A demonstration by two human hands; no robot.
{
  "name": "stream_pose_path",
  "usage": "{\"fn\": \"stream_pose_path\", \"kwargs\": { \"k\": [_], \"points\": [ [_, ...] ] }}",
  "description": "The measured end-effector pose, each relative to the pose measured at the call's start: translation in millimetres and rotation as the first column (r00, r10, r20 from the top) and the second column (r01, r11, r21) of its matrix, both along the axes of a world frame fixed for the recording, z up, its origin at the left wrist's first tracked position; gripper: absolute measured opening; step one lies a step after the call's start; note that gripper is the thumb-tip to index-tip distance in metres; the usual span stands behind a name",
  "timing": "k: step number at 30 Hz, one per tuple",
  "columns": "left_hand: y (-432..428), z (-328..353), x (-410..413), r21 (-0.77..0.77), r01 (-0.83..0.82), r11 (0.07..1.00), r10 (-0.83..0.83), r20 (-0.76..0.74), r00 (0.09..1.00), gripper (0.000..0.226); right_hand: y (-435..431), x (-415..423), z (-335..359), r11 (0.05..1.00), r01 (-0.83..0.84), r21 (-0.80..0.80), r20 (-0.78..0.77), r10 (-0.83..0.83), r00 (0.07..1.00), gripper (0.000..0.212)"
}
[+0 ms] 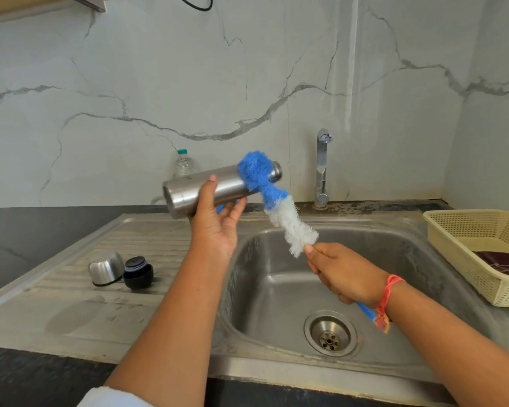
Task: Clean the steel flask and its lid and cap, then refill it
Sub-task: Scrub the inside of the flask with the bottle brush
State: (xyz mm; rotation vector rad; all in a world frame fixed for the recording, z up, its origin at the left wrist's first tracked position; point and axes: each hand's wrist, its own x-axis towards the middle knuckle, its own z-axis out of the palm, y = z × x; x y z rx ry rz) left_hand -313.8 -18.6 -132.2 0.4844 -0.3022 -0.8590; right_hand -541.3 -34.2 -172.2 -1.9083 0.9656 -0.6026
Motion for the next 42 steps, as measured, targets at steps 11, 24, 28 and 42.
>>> {"fn": "stream_pose_path", "kwargs": {
  "k": [11,24,28,42],
  "points": [
    [1.5,2.2,2.8,-0.053,0.014,0.999,-0.015,-0.03,0.999,0.064,5.4,3.9,1.4,0.996,-0.044,-0.075,-0.07,0.039,0.997,0.043],
    [5.9,2.6,7.9,-0.046,0.057,0.997,-0.061,-0.11,0.992,0.052,5.1,5.5,1.8,0.986,-0.022,-0.164,-0.067,0.011,0.998,0.041],
    [6.9,3.7,10.2,0.034,0.014,0.999,-0.011,-0.108,0.994,0.06,4.6,5.9,1.2,0.982,-0.018,-0.189,-0.078,0.003,0.997,0.041],
    [7.7,5.2,16.6,0.149,-0.081,0.985,0.067,0.095,0.993,0.068,-7.2,-0.6,-3.9,0.969,0.03,-0.246,-0.085,-0.053,0.995,0.043]
  ]
}}
